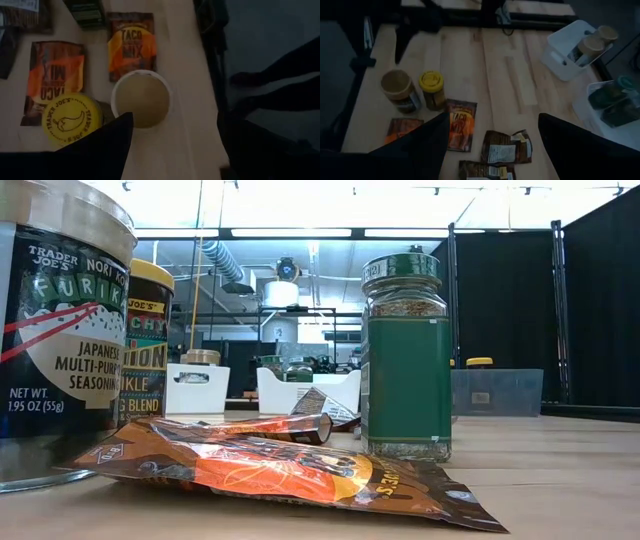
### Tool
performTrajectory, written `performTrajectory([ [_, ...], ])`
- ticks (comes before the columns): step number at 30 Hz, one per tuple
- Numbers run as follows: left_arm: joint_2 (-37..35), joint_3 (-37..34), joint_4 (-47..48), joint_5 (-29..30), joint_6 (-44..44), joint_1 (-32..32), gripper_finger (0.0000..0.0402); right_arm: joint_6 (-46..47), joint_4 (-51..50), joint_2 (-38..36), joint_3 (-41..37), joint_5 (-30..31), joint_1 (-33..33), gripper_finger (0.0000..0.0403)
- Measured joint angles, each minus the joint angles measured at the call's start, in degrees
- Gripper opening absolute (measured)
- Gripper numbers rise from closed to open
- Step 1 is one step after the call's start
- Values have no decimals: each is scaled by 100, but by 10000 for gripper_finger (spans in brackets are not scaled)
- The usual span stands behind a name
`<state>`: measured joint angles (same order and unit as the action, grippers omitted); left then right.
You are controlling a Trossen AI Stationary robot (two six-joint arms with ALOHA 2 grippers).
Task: Sort spices by type
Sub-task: Put the gold seasoning bottle into the left white bin
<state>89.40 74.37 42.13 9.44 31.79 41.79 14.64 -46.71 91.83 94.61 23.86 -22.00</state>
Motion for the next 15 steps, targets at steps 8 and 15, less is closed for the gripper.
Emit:
performTrajectory([
  [8,413,215,12,362,-130,-235,294,39,-76,-183,0,45,-18,311],
  [15,836,623,465,-183,-143,-446,305,44,-163,-183,0,28,-131,311],
])
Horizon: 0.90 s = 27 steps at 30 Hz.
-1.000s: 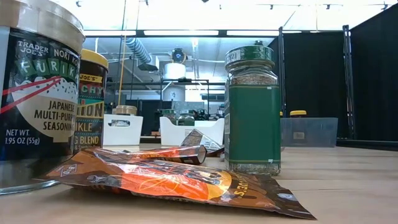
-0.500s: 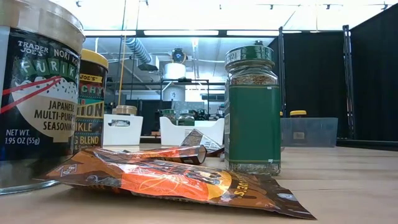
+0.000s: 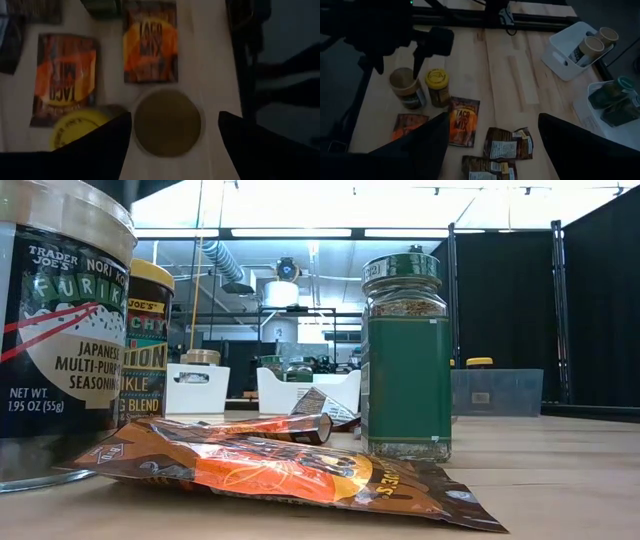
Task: Sort spices by type
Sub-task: Put the gold seasoning bottle into the left white bin
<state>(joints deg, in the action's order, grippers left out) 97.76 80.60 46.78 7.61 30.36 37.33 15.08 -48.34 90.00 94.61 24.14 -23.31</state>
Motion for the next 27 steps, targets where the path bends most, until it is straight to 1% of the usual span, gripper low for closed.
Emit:
performTrajectory([
  [3,228,338,612,-6,-16,12,317,62,-117,0,0,-2,-42,311],
  [6,420,608,962,13,-39,0,328,161,-173,0,0,0,-68,311],
  [11,538,823,964,10,-131,6,337,178,-205,0,0,-2,-77,311],
  [15,544,828,964,-37,-10,8,337,180,-210,0,0,-2,-75,311],
  [27,684,828,761,75,-6,60,337,291,-251,0,0,-2,-75,311],
])
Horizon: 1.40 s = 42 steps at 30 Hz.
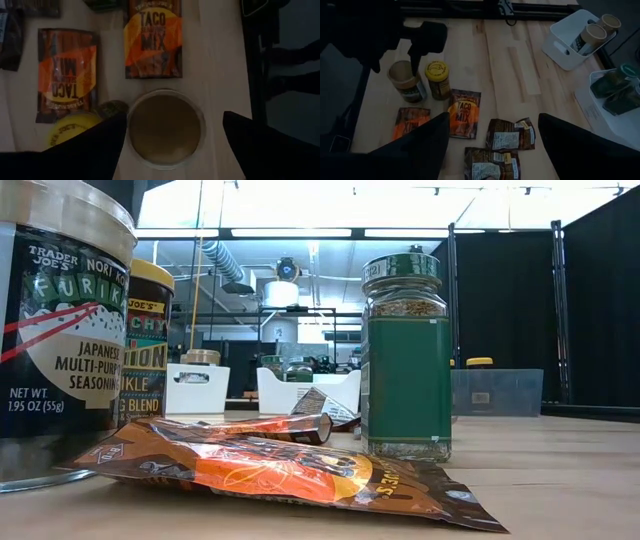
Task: Sort spices by type
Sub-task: Put the gold seasoning bottle into the left white bin
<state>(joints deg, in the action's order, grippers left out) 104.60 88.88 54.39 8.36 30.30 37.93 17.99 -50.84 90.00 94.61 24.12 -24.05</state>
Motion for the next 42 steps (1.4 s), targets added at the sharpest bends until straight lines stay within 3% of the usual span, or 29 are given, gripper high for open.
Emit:
performTrajectory([
  [17,102,72,329,68,292,35,337,307,195,4,-474,-87,-73,311],
  [42,116,201,491,376,314,81,337,287,273,4,-490,-122,-74,311],
])
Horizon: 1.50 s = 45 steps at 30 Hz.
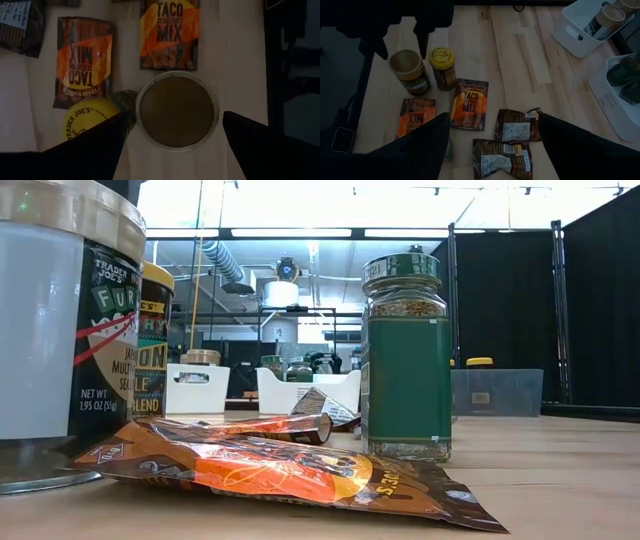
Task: Sort spices by type
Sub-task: Put the gold seasoning bottle into the left white bin
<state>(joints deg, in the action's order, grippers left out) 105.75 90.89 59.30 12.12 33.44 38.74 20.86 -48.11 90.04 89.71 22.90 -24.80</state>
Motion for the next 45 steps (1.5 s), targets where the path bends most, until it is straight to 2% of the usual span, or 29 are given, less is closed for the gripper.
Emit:
performTrajectory([
  [12,199,-42,-220,-40,-19,-7,337,0,-5,0,0,0,0,311],
  [45,197,-297,-600,-175,-290,-11,337,-46,-5,0,-2,0,46,311],
])
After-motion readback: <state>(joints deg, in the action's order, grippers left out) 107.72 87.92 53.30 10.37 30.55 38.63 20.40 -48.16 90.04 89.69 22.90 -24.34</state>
